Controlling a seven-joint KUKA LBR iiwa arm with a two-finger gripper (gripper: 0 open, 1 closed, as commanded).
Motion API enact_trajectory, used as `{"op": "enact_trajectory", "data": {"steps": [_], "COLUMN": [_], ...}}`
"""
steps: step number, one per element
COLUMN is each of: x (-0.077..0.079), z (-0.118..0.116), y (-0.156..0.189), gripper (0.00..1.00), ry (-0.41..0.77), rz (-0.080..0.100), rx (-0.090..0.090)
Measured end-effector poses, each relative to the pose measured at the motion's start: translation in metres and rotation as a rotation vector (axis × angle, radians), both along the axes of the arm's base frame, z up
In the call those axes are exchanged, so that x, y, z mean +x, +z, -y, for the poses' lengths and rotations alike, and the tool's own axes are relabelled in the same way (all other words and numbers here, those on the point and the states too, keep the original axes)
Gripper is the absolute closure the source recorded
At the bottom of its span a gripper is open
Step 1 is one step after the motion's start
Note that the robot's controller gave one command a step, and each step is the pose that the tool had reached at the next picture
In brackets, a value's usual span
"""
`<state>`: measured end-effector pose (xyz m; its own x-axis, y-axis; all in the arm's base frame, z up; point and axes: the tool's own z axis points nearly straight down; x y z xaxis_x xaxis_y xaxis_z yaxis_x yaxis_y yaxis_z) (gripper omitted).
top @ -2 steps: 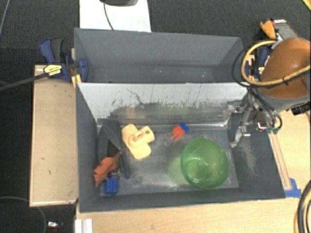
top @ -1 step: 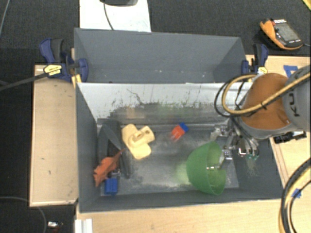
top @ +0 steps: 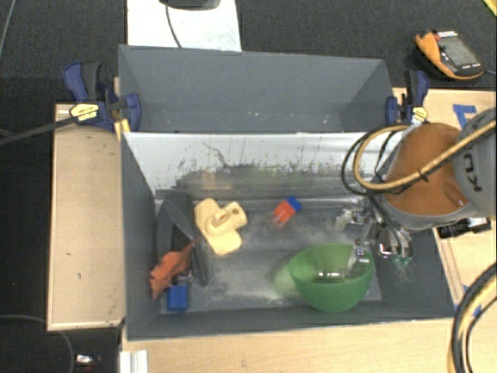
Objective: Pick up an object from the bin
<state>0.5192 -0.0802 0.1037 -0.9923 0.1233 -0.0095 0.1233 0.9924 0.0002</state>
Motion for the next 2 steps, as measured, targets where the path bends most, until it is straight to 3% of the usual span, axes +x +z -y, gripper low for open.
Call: {"op": "enact_trajectory", "data": {"steps": [1, 2], "x": [-0.029, -0.025], "z": [-0.030, -0.025], "y": [0.001, -0.031], "gripper": [0.00, 0.00], "ry": [0.345, 0.333], "rz": [0.000, 0.019], "rx": [-0.002, -0.009]}}
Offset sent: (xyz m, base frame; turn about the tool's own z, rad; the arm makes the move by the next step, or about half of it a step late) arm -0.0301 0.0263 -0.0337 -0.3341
